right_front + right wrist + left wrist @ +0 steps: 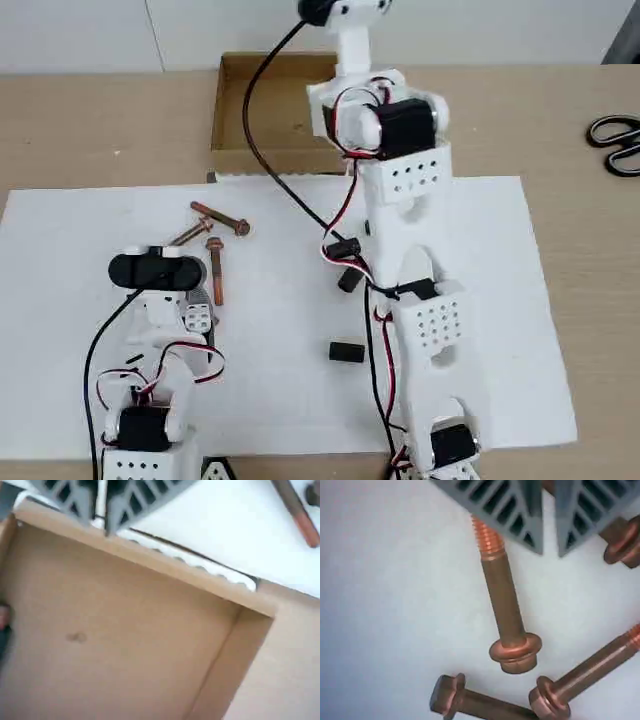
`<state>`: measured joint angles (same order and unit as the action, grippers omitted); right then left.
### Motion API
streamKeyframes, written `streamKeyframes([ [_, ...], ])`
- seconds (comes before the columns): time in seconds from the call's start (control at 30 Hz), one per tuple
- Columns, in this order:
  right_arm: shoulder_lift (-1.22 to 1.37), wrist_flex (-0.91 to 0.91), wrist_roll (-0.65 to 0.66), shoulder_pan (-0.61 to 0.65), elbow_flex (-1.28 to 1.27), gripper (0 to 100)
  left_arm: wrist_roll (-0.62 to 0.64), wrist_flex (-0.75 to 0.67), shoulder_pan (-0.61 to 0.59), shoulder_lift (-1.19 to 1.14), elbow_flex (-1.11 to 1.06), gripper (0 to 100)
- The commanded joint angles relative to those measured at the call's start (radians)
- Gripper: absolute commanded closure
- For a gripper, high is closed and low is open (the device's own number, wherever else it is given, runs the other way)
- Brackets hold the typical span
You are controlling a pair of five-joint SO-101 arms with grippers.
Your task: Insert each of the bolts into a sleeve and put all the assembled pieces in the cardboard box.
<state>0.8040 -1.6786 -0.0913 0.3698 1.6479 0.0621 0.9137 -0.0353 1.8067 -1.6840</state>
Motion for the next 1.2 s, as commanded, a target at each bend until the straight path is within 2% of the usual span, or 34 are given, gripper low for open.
streamKeyframes([
  [0.0,-0.088,-0.012,-0.023,0.036,-0.015,99.5,-0.008,-0.025,0.003,0.009,0.004,99],
  [0.2,-0.236,-0.012,-0.015,0.035,-0.267,99.5,-0.008,-0.025,0.003,0.009,0.004,99],
  [0.4,-0.49,-0.005,-0.017,0.042,-0.784,99.5,-0.008,-0.023,-0.002,0.009,0.004,99],
  [0.73,-0.878,-0.004,-0.003,0.059,-1.468,99.5,-0.008,-0.02,-0.003,0.009,0.004,99],
  [0.93,-1.052,-0.001,0.25,0.058,-1.809,99.5,-0.008,-0.02,-0.005,0.009,0.004,99],
  [1.17,-1.164,0.002,0.634,0.061,-1.981,99.1,-0.008,-0.02,-0.005,0.009,0.004,99],
])
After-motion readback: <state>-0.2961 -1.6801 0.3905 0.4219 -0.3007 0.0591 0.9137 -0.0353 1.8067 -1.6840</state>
